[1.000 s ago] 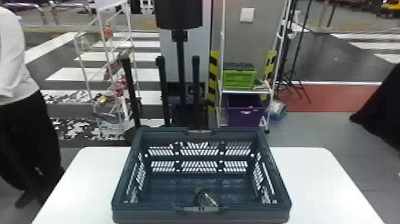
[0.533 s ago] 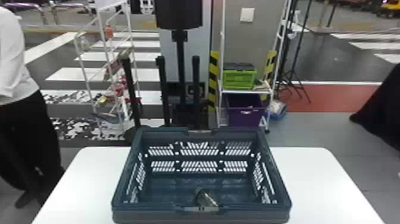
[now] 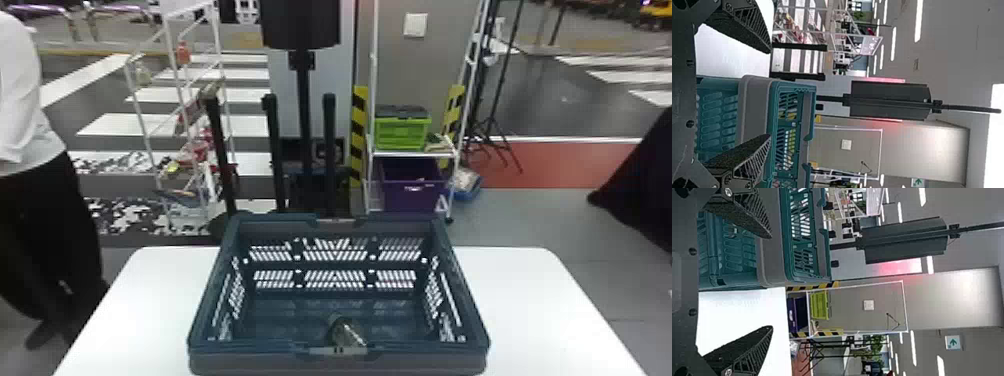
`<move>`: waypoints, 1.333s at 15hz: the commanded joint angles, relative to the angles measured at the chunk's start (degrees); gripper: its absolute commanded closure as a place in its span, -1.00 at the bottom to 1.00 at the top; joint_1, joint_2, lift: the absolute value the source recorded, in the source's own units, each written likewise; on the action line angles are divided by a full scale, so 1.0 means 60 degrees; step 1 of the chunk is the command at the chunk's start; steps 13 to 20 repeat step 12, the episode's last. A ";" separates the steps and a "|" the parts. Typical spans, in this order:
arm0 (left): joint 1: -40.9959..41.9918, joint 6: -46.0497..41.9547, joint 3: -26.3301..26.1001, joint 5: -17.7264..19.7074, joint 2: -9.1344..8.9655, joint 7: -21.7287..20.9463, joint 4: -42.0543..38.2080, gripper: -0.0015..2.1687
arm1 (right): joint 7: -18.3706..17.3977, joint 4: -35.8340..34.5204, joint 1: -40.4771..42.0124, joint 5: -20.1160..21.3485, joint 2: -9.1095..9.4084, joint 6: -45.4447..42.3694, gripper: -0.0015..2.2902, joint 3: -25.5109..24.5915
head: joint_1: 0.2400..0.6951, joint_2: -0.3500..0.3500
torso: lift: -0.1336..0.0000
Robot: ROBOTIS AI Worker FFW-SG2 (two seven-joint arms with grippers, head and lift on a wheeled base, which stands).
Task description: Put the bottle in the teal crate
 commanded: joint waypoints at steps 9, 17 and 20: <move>-0.0003 0.0235 -0.0009 0.0000 0.0015 0.0001 -0.0137 -0.88 | 0.0000 -0.0117 0.0015 0.0058 -0.0032 0.0039 -0.94 0.0000 | 0.14 0.00 | 1.00; -0.0003 0.0264 0.0005 0.0000 0.0015 0.0001 -0.0122 -0.88 | 0.0000 -0.0117 0.0015 0.0058 -0.0032 0.0039 -0.94 0.0000 | 0.14 0.00 | 1.00; -0.0003 0.0264 0.0005 0.0000 0.0015 0.0001 -0.0122 -0.88 | 0.0000 -0.0117 0.0015 0.0058 -0.0032 0.0039 -0.94 0.0000 | 0.14 0.00 | 1.00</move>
